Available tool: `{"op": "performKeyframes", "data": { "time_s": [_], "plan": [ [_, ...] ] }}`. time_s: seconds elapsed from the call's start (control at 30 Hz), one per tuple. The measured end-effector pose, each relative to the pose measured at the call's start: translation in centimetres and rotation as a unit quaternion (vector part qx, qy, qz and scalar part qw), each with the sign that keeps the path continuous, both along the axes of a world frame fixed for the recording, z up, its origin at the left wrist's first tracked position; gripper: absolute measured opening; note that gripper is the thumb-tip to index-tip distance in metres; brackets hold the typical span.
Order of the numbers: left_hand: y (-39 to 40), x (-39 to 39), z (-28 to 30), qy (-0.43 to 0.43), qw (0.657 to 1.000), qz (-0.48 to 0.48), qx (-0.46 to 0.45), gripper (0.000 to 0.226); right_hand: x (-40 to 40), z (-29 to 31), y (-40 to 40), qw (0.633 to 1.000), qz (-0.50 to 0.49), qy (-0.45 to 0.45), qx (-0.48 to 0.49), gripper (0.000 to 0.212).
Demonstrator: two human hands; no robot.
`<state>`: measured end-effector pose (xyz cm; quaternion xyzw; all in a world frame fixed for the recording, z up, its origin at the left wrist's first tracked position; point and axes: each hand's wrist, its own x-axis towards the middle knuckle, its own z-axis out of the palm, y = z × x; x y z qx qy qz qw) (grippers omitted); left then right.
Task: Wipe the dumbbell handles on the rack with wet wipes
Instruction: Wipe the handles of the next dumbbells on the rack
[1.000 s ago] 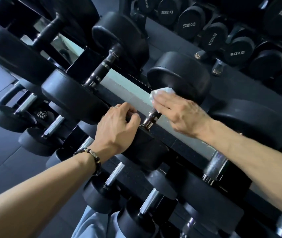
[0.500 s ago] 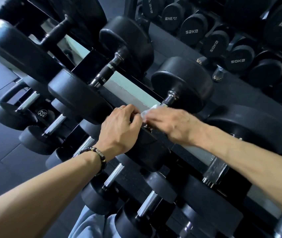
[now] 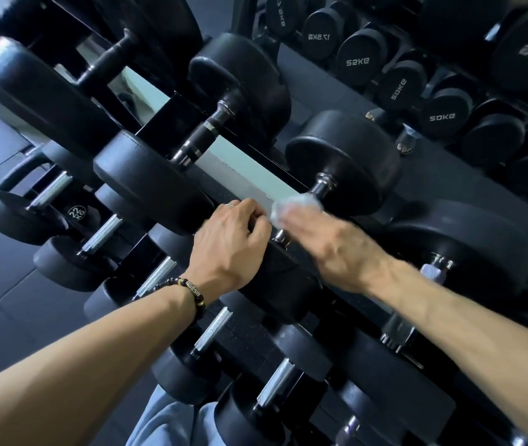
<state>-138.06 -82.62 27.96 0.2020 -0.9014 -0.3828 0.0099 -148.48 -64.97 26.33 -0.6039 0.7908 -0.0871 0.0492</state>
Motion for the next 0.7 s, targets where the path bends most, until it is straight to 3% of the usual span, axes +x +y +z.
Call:
{"op": "performKeyframes", "data": {
  "time_s": [0.1,0.23,0.4,0.57,0.7],
  "plan": [
    [0.0,0.0,0.1,-0.002,1.0,-0.002,-0.003,0.036,-0.6,0.1,0.5,0.998,0.059,-0.008,-0.003,0.046],
    [0.0,0.0,0.0,-0.005,1.0,-0.005,0.001,0.037,-2.3,0.6,-0.1,0.996,-0.081,0.021,-0.038,0.054],
    [0.0,0.0,0.1,-0.009,1.0,-0.005,-0.007,0.037,0.3,-0.6,1.5,0.997,0.059,0.016,-0.036,0.042],
    [0.1,-0.1,0.0,-0.013,1.0,-0.004,-0.008,0.043,-2.6,-0.8,0.7,0.996,-0.064,0.048,-0.045,0.06],
    [0.0,0.0,0.1,-0.012,1.0,-0.005,-0.011,0.043,0.2,-2.0,1.9,0.995,0.068,0.06,-0.048,0.047]
  ]
}}
